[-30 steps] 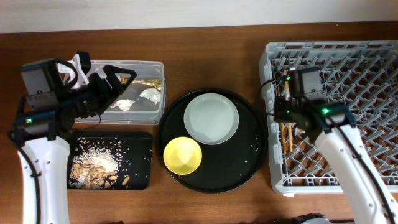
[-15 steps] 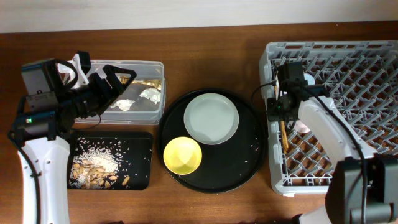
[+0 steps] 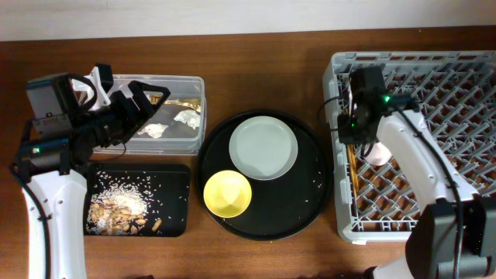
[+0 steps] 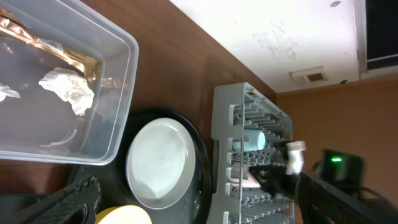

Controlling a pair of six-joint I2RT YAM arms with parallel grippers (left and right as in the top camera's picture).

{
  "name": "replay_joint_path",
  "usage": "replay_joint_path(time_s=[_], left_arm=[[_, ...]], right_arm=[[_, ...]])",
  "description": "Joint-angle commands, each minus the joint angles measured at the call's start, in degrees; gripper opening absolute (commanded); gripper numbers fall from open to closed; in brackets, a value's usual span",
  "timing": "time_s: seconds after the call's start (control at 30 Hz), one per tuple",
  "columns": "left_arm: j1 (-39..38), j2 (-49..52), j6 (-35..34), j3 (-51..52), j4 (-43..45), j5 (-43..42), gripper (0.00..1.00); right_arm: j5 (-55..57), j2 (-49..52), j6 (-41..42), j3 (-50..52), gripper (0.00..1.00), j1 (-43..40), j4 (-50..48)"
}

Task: Sort waste into correct bins and load items into the dishwasher rack
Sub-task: 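Reach the right gripper to the yellow bowl and grasp its rim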

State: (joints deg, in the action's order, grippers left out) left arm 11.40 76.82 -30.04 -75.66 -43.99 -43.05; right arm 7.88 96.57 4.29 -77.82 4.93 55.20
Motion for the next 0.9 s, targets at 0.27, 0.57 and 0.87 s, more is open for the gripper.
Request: replay_joint_path(time_s=[0.27, 0.57, 0.87], left_arm=[[0.3, 0.0, -0.3, -0.4, -0.1, -0.4, 0.99], [0.3, 0.0, -0.3, -0.4, -0.1, -0.4, 0.99], [0.3, 0.0, -0.3, -0.4, -0.1, -0.4, 0.99]], right_arm=[[-34.6, -1.7, 0.2, -14.6, 0.36, 3.7, 19.0], [-34.7, -1.6, 4.3, -3.6, 0.41, 23.1, 9.2], [-32.1, -1.5, 5.3, 6.8, 0.55, 42.1, -12.9]])
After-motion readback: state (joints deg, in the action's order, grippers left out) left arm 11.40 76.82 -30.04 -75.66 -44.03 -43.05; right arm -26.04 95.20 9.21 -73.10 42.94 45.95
